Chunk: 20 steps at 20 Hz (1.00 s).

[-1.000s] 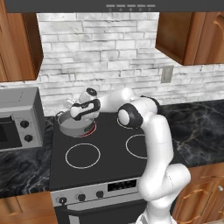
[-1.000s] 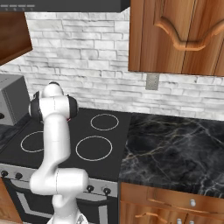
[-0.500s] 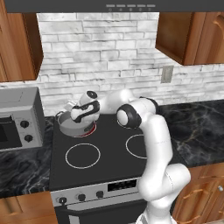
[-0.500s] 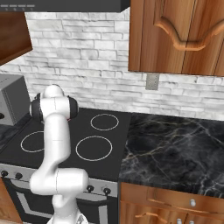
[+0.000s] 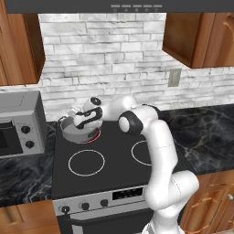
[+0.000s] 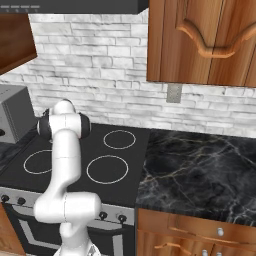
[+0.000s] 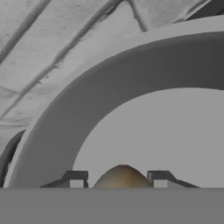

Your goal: Turn on the burner for the pot on the stove. Wait thirty seconds for the pot to heat up. Then add the mushroom to the pot.

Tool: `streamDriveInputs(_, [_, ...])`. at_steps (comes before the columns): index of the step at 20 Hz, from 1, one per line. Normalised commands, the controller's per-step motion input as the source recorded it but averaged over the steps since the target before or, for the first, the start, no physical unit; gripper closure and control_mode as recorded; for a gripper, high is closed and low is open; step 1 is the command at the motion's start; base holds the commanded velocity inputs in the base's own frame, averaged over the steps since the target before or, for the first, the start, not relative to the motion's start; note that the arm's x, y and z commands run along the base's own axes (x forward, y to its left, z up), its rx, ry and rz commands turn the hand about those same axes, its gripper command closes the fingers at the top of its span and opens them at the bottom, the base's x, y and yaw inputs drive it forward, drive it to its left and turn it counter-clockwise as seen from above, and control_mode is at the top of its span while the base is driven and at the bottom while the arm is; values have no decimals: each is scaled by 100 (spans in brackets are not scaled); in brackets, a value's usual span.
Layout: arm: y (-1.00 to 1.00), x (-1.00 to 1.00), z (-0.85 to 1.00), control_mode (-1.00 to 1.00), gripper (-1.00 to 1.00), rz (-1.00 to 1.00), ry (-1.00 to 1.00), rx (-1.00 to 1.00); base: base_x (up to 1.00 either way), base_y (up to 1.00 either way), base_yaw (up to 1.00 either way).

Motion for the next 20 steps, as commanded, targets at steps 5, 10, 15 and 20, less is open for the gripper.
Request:
streamDriveInputs(5, [0,12,-6,-100,-100,0,0,0,0,0,0])
streamDriveInputs(10, [0,0,21,-100,-100,0,0,0,0,0,0])
streamDriveInputs(15, [0,0,30,-100,-100,0,0,0,0,0,0])
streamDriveInputs(20, [0,1,39,-100,-100,0,-1,0,0,0,0])
